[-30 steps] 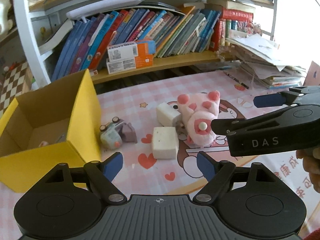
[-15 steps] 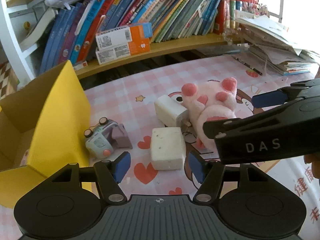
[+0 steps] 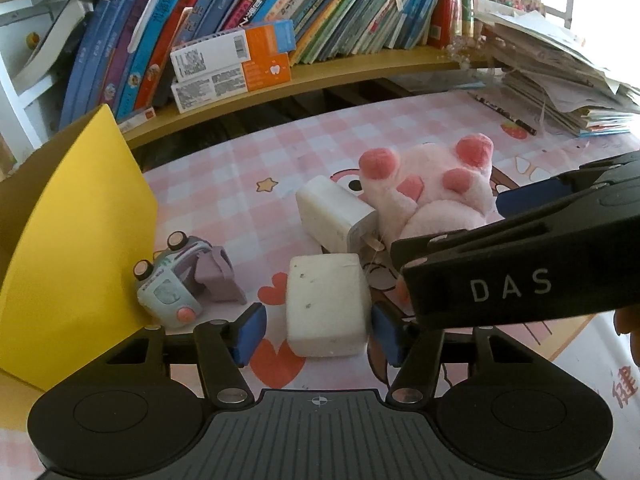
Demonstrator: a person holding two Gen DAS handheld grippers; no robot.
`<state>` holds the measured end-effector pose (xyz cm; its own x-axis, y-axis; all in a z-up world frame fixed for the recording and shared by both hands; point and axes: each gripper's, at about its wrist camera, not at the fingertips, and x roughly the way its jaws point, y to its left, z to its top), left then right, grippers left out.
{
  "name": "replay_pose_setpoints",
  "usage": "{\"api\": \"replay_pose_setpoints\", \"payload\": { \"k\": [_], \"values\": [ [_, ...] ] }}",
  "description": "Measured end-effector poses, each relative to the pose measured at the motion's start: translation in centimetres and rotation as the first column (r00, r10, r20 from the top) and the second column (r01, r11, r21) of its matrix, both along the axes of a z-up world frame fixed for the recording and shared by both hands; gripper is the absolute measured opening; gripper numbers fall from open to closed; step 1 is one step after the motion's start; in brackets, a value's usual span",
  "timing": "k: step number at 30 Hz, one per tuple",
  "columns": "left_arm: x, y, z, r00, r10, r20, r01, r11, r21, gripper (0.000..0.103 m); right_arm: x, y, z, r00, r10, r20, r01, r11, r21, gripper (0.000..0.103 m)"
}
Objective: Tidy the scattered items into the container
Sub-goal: 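Close the left tool on the white foam block while the right tool grasps the pink plush pig, then lift the foam block and plush pig and carry both toward the yellow box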
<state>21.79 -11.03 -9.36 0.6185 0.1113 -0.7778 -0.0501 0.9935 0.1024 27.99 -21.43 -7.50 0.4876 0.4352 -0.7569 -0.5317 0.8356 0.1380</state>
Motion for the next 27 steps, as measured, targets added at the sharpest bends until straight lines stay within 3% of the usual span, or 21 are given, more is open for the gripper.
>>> {"api": "replay_pose_setpoints", "payload": {
  "k": [4, 6, 12, 27],
  "values": [
    [0.1, 0.1, -0.2, 1.0, -0.006, -0.004, 0.006, 1.0, -0.021, 0.048, 0.1, 0.2, -0.2, 1.0, 0.011, -0.018, -0.011, 1.0, 0.006, 0.076],
    [0.1, 0.2, -0.2, 1.0, -0.009, -0.006, 0.009, 0.999, -0.033, 0.044, 0.0, 0.1, -0.2, 0.999, 0.015, -0.031, -0.015, 1.0, 0.015, 0.064],
    [0.0, 0.5, 0.1, 1.0, -0.017, -0.013, 0.016, 0.998, -0.057, 0.035, -0.3, -0.3, 0.3, 0.999, 0.005, -0.037, -0.004, 1.0, 0.027, 0.055],
    [-4.9, 1.2, 3.0, 1.0, 0.002, 0.021, 0.001, 0.993, -0.119, 0.032, -3.9, -4.8, 2.2, 0.998, -0.042, -0.039, 0.045, 0.997, 0.061, 0.051]
  ]
}}
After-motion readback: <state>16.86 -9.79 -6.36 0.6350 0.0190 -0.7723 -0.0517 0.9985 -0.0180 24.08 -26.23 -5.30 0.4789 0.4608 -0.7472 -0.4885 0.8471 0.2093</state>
